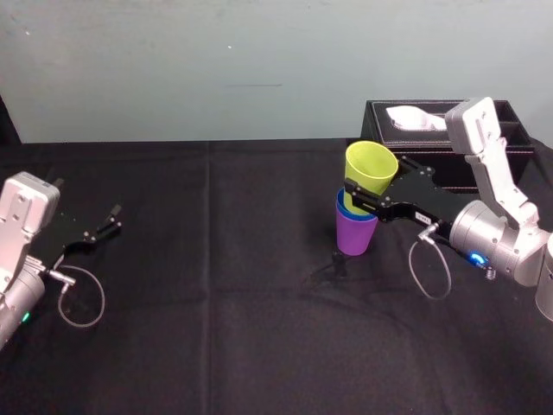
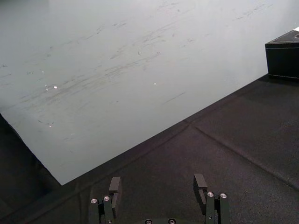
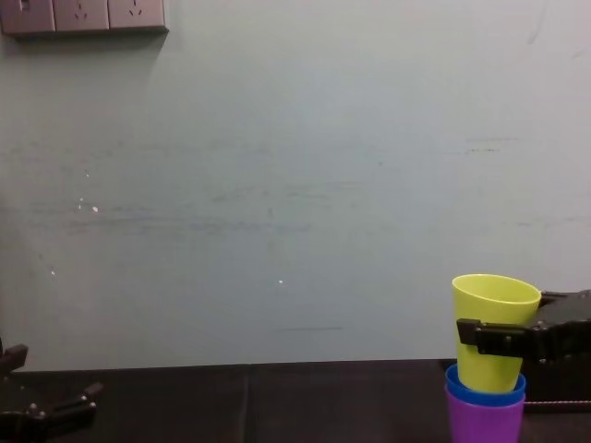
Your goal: Stack the three plastic cups sequentially using one hand.
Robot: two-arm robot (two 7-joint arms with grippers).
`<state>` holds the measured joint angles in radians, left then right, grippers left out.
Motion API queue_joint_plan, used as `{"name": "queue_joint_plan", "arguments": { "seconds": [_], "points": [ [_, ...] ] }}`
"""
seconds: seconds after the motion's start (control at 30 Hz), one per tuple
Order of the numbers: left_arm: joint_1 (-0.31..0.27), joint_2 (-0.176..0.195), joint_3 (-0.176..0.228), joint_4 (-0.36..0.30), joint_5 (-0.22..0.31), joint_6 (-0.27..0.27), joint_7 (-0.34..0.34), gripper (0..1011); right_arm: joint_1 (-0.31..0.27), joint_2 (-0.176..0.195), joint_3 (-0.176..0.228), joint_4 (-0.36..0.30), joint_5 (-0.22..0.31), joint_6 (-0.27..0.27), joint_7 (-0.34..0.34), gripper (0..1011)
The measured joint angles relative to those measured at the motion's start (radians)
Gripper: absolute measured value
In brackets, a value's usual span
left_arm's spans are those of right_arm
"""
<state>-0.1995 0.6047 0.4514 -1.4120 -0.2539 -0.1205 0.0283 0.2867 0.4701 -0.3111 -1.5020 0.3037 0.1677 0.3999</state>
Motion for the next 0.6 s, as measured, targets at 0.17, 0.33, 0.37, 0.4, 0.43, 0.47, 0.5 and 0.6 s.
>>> {"name": "queue_joint_plan", "arguments": {
  "seconds": [0.17,0.33,0.37,0.4,0.43,0.47,0.5,0.6],
  "points": [
    [0.0,0.0,0.0,0.0,0.0,0.0,0.0,1010,0.002,-0.001,0.0,0.009,-0.002,-0.002,0.0,739],
    [0.0,0.0,0.0,0.0,0.0,0.0,0.0,1010,0.004,-0.002,0.0,0.016,-0.004,-0.003,0.0,739],
    [0.0,0.0,0.0,0.0,0.0,0.0,0.0,1010,0.004,-0.002,0.001,0.017,-0.004,-0.004,0.0,739],
    [0.0,0.0,0.0,0.0,0.0,0.0,0.0,1010,0.005,-0.003,0.001,0.019,-0.005,-0.005,0.0,739],
    [0.0,0.0,0.0,0.0,0.0,0.0,0.0,1010,0.005,-0.004,0.001,0.021,-0.005,-0.005,0.0,739],
    [0.0,0.0,0.0,0.0,0.0,0.0,0.0,1010,0.006,-0.004,0.001,0.022,-0.006,-0.006,0.0,739],
    [0.0,0.0,0.0,0.0,0.0,0.0,0.0,1010,0.008,-0.005,0.0,0.027,-0.006,-0.007,0.001,739],
    [0.0,0.0,0.0,0.0,0.0,0.0,0.0,1010,0.011,-0.008,-0.003,0.037,-0.008,-0.007,0.003,739]
  ]
}}
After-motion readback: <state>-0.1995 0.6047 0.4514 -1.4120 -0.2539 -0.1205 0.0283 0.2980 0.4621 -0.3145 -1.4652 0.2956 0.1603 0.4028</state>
